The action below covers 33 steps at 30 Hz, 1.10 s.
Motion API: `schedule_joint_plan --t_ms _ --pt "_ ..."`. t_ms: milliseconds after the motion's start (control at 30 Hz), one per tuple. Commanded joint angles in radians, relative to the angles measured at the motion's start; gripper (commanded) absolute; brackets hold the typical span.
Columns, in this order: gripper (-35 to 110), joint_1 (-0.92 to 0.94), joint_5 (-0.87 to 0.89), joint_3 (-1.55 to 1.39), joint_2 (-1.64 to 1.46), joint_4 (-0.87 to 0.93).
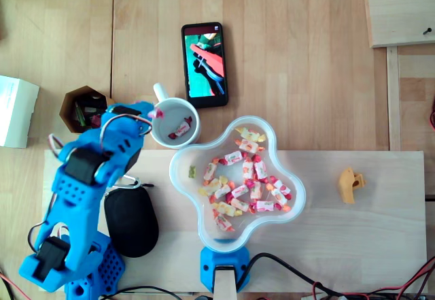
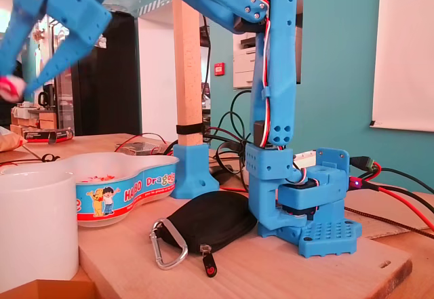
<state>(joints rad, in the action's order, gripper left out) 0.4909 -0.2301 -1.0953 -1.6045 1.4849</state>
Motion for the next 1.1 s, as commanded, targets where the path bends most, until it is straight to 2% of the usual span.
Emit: schedule_joint_plan --t_ms 0,300,667,900,1067 --pt "-3 -0.003 -0.006 -0.057 -0.14 0.011" --pt "-3 -0.072 0.0 -0.313 -0.425 -0.048" --pt "-3 -0.029 0.002 -0.692 -0.554 -0.502" --pt "-3 0.092 0.003 -0.784 -0.595 -0.528" --pt "-3 0.112 0.023 -0.873 -0.606 -0.541"
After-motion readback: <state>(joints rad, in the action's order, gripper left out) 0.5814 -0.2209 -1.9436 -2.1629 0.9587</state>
